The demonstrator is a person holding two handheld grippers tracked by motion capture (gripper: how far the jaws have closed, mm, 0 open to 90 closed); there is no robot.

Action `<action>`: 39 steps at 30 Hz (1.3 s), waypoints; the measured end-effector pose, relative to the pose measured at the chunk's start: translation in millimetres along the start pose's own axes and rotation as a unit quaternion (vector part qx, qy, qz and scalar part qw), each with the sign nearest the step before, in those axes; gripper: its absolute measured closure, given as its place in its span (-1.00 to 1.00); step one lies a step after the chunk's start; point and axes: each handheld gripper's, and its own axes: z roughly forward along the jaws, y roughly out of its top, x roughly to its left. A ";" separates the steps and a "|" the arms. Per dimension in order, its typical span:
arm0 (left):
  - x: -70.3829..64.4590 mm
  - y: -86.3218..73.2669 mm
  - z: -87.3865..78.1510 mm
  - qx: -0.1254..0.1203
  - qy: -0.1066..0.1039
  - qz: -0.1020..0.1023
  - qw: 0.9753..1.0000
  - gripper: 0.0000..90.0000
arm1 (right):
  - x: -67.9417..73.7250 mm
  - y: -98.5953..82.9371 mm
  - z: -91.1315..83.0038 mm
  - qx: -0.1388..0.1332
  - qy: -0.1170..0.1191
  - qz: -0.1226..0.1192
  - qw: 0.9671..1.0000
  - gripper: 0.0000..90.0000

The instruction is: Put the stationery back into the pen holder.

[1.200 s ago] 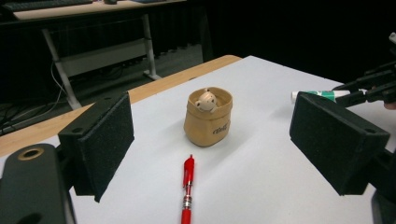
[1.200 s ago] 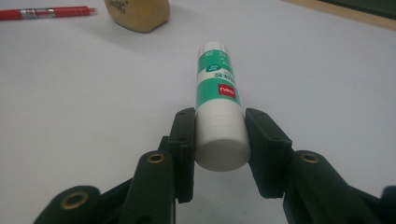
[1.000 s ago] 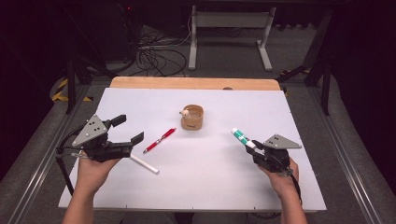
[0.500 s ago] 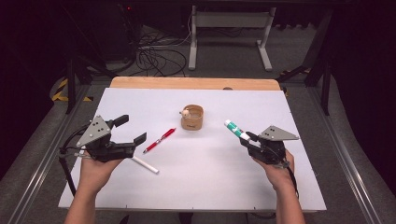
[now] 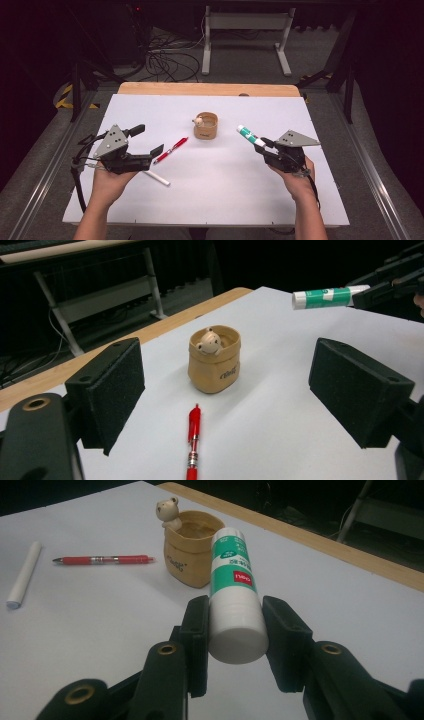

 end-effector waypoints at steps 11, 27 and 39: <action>-16.7 -2.6 26.1 0.024 -0.035 0.043 0.998 -0.67 | 4.9 11.5 2.8 -0.003 0.033 -0.008 0.999 0.46; -40.0 1.8 60.3 0.032 -0.059 0.093 0.993 -0.66 | 16.3 27.2 7.4 0.018 0.092 -0.010 0.996 0.46; -44.3 2.7 76.6 0.032 -0.068 0.100 0.992 -0.61 | 23.4 32.5 17.2 0.029 0.120 -0.013 0.992 0.46</action>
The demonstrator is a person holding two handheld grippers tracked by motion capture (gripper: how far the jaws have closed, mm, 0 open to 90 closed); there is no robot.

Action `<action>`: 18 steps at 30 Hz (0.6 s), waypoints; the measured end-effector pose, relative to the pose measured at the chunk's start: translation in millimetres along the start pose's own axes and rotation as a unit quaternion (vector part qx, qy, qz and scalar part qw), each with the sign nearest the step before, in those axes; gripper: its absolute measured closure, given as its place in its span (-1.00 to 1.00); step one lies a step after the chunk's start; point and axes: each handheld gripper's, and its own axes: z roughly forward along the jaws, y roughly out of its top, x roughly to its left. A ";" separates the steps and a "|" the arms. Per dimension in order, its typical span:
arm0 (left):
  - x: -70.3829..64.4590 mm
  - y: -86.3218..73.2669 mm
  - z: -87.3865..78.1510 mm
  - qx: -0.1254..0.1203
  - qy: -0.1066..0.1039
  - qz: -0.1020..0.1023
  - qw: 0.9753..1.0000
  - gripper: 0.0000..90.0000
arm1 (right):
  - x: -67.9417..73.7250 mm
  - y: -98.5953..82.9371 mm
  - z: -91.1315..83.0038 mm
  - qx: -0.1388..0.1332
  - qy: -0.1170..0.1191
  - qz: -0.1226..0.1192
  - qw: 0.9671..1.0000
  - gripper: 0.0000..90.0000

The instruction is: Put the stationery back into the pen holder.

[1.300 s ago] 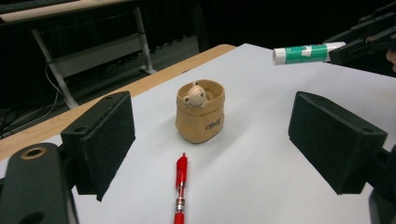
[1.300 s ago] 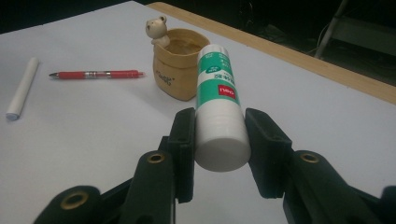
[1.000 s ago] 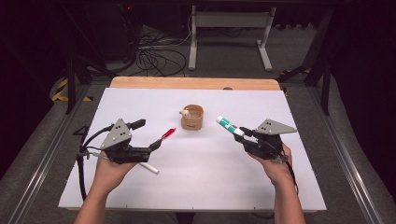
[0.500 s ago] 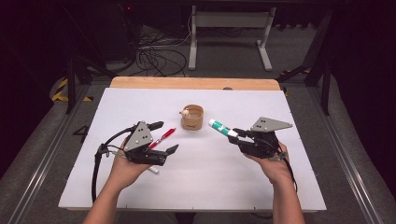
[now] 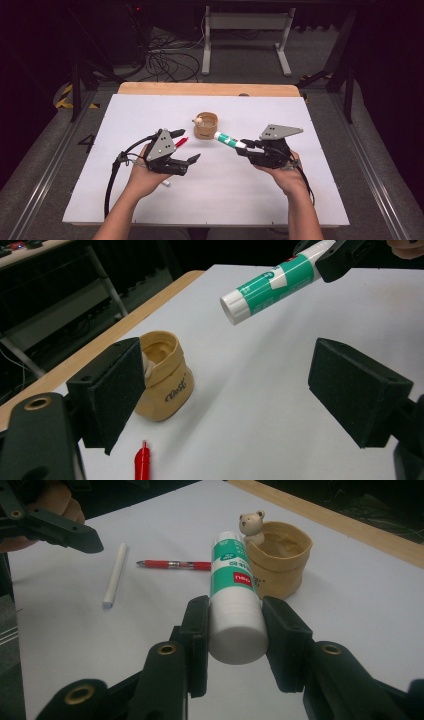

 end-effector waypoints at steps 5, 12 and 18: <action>-2.0 1.1 8.1 0.009 -0.005 0.011 1.000 -0.57 | -0.9 -0.1 4.1 0.003 0.009 0.006 1.000 0.46; -7.8 5.8 20.5 0.025 -0.005 0.039 0.999 -0.55 | -0.2 -0.3 4.8 0.002 0.019 0.010 1.000 0.46; -12.6 8.8 30.2 0.026 -0.012 0.048 0.998 -0.51 | 1.3 -0.2 5.0 0.001 0.027 0.013 1.000 0.46</action>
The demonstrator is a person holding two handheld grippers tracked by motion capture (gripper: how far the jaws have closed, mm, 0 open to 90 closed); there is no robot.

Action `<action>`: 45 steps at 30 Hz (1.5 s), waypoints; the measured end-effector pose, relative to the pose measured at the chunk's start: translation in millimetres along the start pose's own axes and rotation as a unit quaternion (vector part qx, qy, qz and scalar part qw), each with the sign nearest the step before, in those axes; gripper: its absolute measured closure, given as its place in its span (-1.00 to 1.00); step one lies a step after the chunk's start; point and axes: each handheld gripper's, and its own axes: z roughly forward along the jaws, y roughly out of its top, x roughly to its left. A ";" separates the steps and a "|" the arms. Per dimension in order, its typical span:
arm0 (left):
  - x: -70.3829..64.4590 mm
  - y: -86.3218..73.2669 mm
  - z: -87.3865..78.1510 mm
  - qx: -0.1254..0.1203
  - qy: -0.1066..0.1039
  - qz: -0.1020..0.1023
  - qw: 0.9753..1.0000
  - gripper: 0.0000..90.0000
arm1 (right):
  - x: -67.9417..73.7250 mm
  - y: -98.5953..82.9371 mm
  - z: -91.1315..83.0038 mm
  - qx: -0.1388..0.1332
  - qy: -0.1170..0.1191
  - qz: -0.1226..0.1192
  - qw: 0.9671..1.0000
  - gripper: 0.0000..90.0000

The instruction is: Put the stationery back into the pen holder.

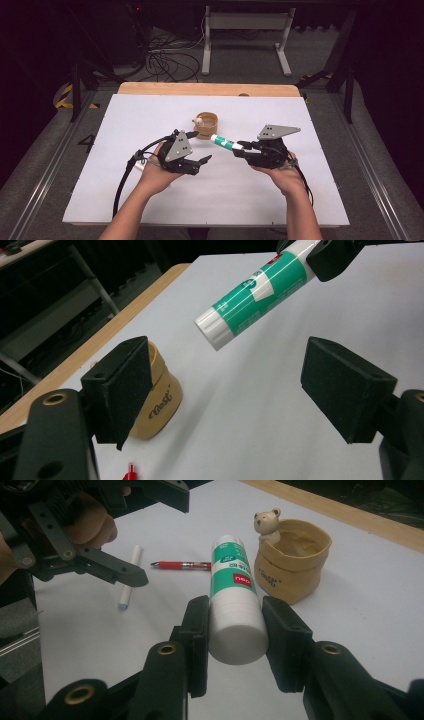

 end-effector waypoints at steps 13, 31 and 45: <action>-7.7 7.9 18.7 0.010 0.006 0.039 0.999 -0.37 | 1.5 0.1 1.4 0.002 0.015 0.006 1.000 0.46; -20.0 13.3 36.7 0.024 0.000 0.078 0.997 -0.18 | 5.4 0.4 5.3 0.008 0.035 0.009 0.999 0.46; -25.7 14.2 43.4 0.017 -0.014 0.099 0.995 0.18 | 6.6 0.8 5.8 0.003 0.032 0.009 0.999 0.46</action>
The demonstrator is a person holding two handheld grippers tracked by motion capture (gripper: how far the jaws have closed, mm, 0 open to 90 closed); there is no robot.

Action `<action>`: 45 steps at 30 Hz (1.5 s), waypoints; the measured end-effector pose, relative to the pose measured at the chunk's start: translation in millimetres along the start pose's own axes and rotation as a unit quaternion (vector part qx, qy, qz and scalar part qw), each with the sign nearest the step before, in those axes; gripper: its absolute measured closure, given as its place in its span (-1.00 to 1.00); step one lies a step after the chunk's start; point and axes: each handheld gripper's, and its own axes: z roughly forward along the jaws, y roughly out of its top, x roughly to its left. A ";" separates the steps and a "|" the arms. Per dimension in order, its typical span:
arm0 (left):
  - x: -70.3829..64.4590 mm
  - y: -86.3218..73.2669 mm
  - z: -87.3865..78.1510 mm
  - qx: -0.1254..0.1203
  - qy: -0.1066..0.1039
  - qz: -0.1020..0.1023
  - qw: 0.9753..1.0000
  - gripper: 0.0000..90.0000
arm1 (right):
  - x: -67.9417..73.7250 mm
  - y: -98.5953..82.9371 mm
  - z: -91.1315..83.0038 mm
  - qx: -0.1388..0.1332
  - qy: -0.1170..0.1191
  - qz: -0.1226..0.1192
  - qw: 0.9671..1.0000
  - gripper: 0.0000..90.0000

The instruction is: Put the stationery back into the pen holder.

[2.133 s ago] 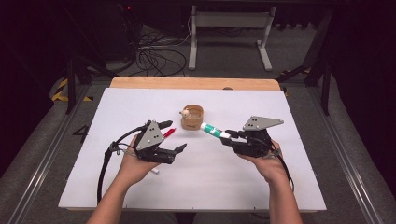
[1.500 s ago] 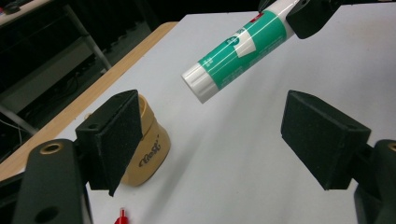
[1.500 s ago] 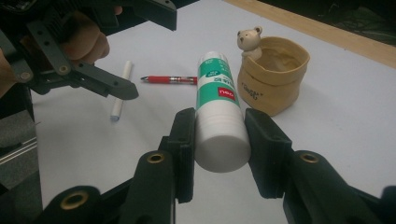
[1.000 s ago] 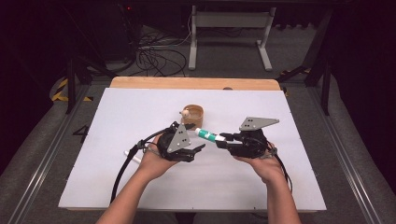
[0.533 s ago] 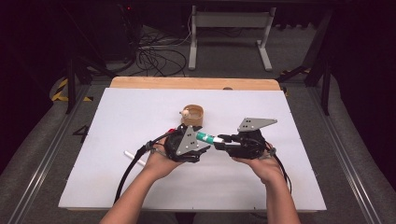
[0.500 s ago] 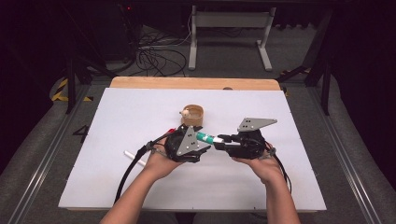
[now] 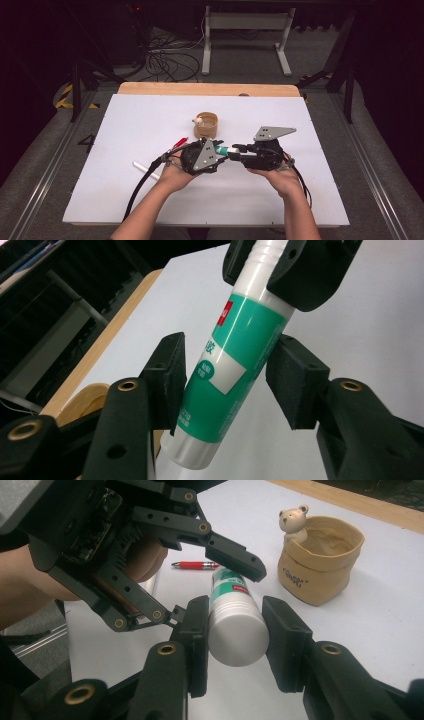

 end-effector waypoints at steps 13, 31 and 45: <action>-0.9 0.9 5.3 -0.004 -0.030 -0.010 1.000 0.43 | -1.0 -0.7 1.6 -0.025 -0.004 -0.008 1.000 0.46; 13.6 -4.0 8.2 -0.032 -0.053 -0.092 0.994 0.46 | -7.8 -5.5 -6.5 -0.105 -0.028 -0.016 0.994 0.24; 28.0 -8.3 6.1 -0.054 -0.049 -0.138 0.988 0.46 | -14.0 -15.9 -23.9 -0.151 -0.048 -0.014 0.987 -0.02</action>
